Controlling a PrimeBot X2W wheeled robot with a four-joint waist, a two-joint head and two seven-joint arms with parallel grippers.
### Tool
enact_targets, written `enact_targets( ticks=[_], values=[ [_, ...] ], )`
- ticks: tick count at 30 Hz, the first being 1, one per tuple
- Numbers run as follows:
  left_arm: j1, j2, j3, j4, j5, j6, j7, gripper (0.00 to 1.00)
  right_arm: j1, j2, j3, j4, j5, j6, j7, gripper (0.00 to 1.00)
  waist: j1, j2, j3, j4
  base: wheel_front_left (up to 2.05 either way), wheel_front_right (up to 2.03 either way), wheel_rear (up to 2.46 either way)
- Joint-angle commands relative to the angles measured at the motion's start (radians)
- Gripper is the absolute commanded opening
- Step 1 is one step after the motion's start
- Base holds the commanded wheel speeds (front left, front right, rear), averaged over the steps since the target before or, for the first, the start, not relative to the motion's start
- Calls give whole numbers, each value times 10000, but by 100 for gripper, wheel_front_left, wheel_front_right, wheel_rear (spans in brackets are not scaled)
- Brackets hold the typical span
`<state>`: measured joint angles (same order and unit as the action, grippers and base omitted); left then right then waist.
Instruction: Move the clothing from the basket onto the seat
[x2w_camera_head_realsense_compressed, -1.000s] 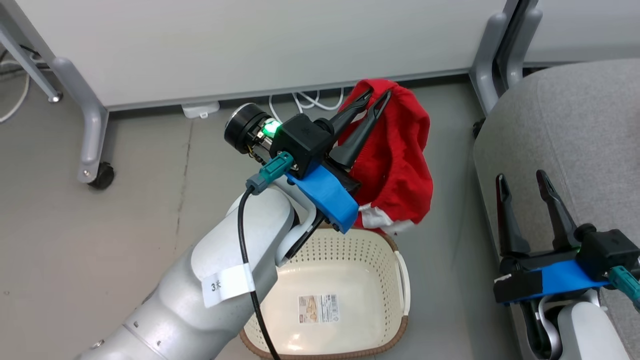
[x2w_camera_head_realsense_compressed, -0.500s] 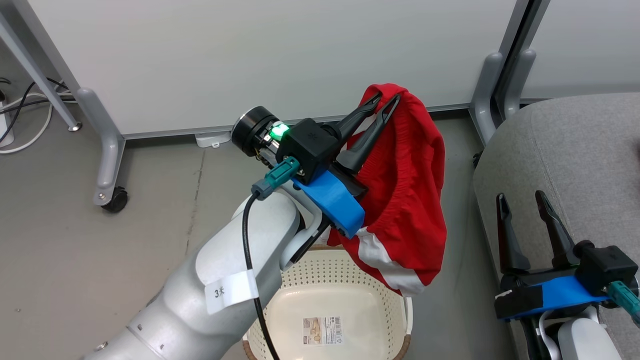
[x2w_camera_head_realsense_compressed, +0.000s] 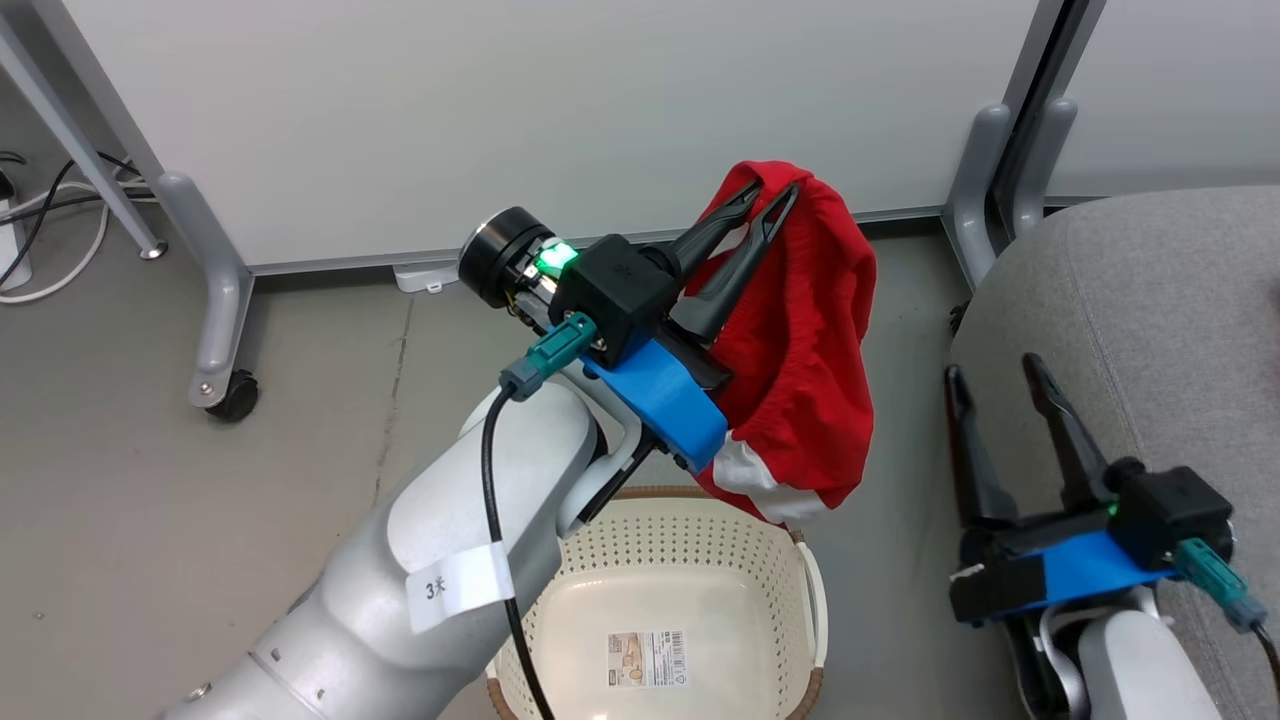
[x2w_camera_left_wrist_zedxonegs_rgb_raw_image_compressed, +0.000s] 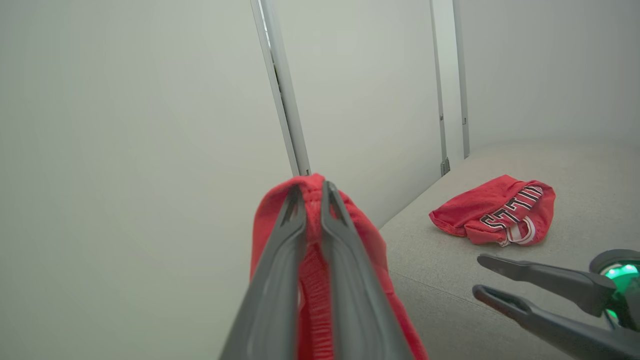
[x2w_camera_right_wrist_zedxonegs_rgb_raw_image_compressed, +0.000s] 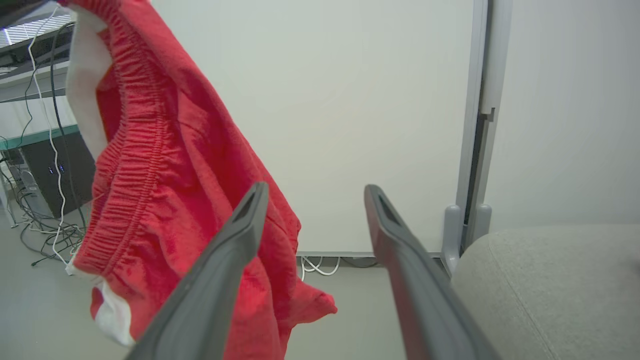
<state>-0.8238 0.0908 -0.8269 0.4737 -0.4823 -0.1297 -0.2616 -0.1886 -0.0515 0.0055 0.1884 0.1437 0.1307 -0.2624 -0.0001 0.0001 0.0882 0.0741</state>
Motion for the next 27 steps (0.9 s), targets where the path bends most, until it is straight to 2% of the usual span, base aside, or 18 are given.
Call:
enact_targets(
  ticks=[1,12,27],
  values=[
    [81,38,52,-44,28,-17,-50,0,-232,16,197,-17,-2,1,-38,100,1,-1,46,-9,0,0,0],
    [-52,-48,117,-153,160,-17,-50,0,-1607,-98,1533,299,-221,1,-38,100,1,-1,427,134,0,0,0],
    [-326,-203,-172,-311,217,-17,-50,0,-3443,-189,2655,1755,-487,1,-38,100,1,-1,839,430,0,0,0]
  ],
)
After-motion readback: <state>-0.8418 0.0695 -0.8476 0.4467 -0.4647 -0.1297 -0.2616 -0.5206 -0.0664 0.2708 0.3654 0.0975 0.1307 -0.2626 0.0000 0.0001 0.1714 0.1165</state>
